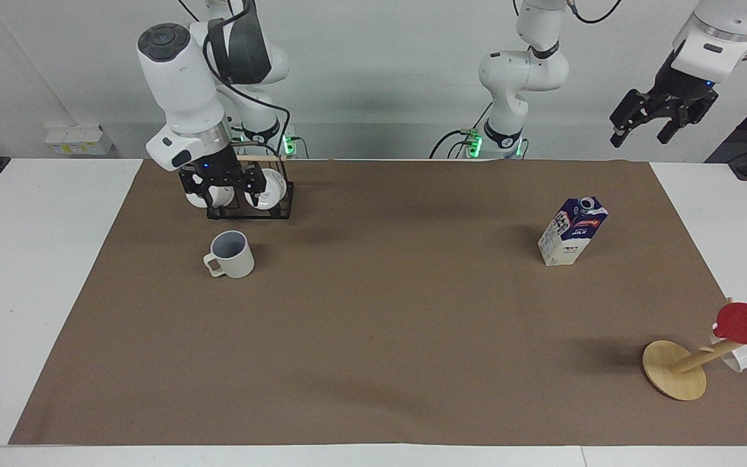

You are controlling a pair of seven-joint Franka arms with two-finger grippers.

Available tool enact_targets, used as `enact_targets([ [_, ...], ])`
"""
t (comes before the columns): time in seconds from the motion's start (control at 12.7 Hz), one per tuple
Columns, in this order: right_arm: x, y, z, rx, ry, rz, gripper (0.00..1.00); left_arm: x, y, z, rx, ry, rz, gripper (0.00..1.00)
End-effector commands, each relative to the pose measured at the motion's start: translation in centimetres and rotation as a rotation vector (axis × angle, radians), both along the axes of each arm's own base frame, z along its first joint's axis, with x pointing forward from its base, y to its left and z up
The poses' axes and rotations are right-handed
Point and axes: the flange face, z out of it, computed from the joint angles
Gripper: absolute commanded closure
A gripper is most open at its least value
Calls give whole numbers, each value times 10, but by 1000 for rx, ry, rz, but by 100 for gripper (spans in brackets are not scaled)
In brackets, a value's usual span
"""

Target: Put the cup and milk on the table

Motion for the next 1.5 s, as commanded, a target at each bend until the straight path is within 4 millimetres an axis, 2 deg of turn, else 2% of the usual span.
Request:
enact_targets([
  [0.0, -2, -4, -39, 17, -12, 10, 0, -13, 1, -6, 5, 12, -6, 0],
  [0.16, 5, -7, -68, 12, -14, -5, 0, -20, 2, -16, 1, 14, -6, 0],
  [0.47, 17, -7, -103, 7, -21, -44, 0, -34, 5, -41, 4, 5, -9, 0],
  [0.55, 19, -7, -119, 6, -23, -56, 0, -36, 5, -57, 3, 21, -8, 0],
  [0.87, 12, -9, -152, 3, -28, -51, 0, -44, 9, -120, 15, 3, -7, 0],
  [1.11, 12, -10, -169, 0, -30, -47, 0, -44, 14, -152, 32, 2, -74, 0],
  [1.18, 13, -10, -171, 0, -30, -45, 0, -43, 23, -159, 33, -3, -89, 0],
  [1.42, 11, -11, -174, -2, -24, -44, 0, -40, 24, -169, 36, -17, -143, 0],
])
